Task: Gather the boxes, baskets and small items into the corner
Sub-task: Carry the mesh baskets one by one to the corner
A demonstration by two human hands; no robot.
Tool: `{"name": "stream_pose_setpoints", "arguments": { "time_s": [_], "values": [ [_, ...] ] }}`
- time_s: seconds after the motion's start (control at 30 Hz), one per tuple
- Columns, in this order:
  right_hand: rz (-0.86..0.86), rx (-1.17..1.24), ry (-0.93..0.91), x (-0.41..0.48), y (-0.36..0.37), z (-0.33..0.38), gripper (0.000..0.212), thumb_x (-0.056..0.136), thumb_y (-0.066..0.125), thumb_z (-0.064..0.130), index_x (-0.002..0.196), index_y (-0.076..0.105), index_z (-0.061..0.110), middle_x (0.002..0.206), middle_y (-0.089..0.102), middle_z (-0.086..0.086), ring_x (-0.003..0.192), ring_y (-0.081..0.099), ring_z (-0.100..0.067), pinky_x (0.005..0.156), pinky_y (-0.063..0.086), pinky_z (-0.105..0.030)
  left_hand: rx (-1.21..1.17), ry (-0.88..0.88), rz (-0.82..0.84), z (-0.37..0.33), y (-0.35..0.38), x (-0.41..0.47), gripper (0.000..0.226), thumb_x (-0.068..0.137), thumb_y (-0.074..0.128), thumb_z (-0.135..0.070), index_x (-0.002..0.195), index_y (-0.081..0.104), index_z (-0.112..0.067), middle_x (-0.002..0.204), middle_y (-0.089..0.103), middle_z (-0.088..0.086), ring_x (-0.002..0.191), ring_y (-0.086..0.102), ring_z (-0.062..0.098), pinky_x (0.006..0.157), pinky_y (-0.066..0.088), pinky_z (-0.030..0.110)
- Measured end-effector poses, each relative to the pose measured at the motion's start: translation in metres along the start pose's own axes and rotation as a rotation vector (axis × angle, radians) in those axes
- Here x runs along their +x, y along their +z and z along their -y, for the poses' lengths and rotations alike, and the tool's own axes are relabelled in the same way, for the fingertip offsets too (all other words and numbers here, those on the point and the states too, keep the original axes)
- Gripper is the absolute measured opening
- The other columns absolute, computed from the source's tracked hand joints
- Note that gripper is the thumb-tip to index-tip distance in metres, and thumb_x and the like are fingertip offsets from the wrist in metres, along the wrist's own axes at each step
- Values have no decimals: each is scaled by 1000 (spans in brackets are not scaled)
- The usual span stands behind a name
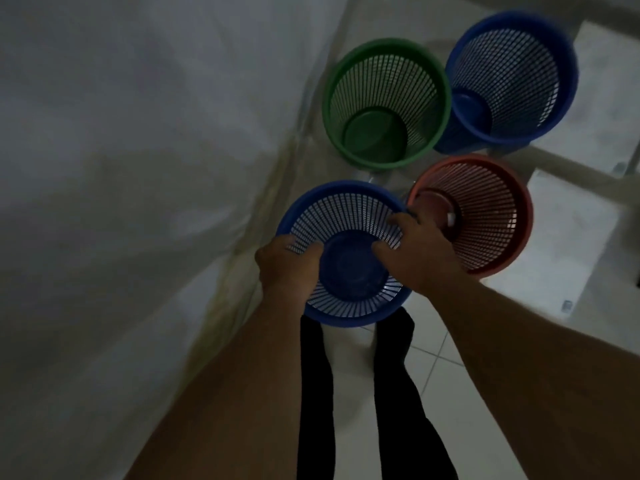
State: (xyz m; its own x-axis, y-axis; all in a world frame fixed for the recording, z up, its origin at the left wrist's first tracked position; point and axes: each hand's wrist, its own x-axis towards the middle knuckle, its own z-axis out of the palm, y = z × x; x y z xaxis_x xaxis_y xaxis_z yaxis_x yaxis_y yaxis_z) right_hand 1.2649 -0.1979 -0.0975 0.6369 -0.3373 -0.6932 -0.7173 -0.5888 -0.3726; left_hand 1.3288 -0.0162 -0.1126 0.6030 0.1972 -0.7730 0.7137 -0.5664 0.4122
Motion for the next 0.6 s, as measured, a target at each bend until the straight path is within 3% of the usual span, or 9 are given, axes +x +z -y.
{"name": "stream_pose_setpoints", "arguments": {
  "time_s": [0.13,0.3,0.47,0.6],
  "values": [
    [46,45,-22,19,6,-1,60,88,60,45,142,44,25,152,30,-4,134,39,-31,107,39,-43,-38,-39,-30,7,5,18,53,75,76,-43,120,60,-22,128,51,1,99,61,20,83,57,37],
    [103,7,-55,35,8,1,64,91,59,44,148,39,23,157,23,-6,141,29,-29,112,29,-40,-28,-63,-53,12,12,33,47,70,77,-47,107,61,-23,128,48,7,92,62,20,57,52,26],
    [114,-5,-44,51,13,0,66,90,60,45,148,38,25,159,20,-4,142,27,-31,112,28,-41,-18,-53,-7,10,17,45,46,74,76,-44,111,61,-22,127,41,3,88,57,12,55,47,22],
    [151,-9,-28,63,18,-3,68,89,60,45,150,35,26,161,14,-4,143,24,-32,113,27,-42,-30,-29,37,5,18,57,43,74,79,-38,109,63,-19,120,54,5,85,62,11,55,50,22]
  ]
}}
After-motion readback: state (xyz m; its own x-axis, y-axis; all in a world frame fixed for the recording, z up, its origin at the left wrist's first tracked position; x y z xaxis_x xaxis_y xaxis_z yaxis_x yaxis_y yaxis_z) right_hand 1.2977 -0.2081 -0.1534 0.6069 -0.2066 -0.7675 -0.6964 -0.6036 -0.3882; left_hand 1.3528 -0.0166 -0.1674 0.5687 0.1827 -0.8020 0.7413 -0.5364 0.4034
